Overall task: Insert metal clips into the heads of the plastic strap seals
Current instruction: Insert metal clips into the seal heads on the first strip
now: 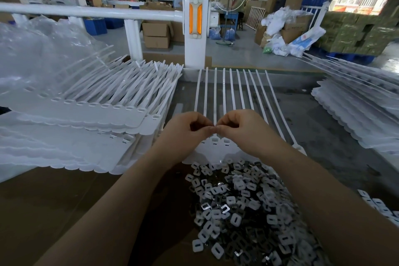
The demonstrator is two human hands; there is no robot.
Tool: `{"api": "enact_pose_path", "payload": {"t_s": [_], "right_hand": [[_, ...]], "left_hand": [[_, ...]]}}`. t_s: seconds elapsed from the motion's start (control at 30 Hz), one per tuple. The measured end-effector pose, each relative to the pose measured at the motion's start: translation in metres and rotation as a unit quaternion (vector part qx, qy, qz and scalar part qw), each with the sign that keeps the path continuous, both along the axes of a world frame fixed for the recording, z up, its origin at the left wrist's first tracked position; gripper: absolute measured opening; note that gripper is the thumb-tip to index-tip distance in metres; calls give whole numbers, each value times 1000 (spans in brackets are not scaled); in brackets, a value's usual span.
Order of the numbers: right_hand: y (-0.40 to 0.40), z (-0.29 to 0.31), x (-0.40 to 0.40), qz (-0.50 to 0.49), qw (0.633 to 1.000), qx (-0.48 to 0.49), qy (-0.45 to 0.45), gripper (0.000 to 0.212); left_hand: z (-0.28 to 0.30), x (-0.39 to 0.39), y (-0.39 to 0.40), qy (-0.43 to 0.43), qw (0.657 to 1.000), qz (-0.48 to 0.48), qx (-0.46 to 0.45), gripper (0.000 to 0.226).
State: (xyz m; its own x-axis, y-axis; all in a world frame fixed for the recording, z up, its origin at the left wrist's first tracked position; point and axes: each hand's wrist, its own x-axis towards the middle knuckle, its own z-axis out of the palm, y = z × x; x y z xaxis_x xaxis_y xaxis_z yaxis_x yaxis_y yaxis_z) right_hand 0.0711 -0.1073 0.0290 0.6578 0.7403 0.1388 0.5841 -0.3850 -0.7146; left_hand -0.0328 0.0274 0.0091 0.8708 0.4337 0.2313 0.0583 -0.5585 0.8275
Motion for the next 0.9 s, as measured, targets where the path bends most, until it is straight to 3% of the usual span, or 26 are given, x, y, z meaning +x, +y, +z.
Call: {"api": "enact_pose_path", "payload": {"t_s": [0.23, 0.37, 0.43, 0.67, 0.9], "right_hand": [[1, -2, -1, 14, 999, -29, 13, 8], [-3, -4, 4, -6, 987, -138, -80, 11], [-4, -6, 5, 14, 983, -167, -72, 15], [-7, -9, 8, 38, 982, -168, -73, 18], [-6, -8, 9, 41, 981, -177, -67, 19]], "left_hand": [[1, 2, 1, 75, 997, -13, 7, 10], [6, 16, 0, 102, 994, 37, -19, 13], [8, 23, 2, 129, 990, 54, -3, 16], [23, 33, 19, 270, 963, 26, 3, 21], [20, 35, 26, 287, 958, 17, -22, 14]]}}
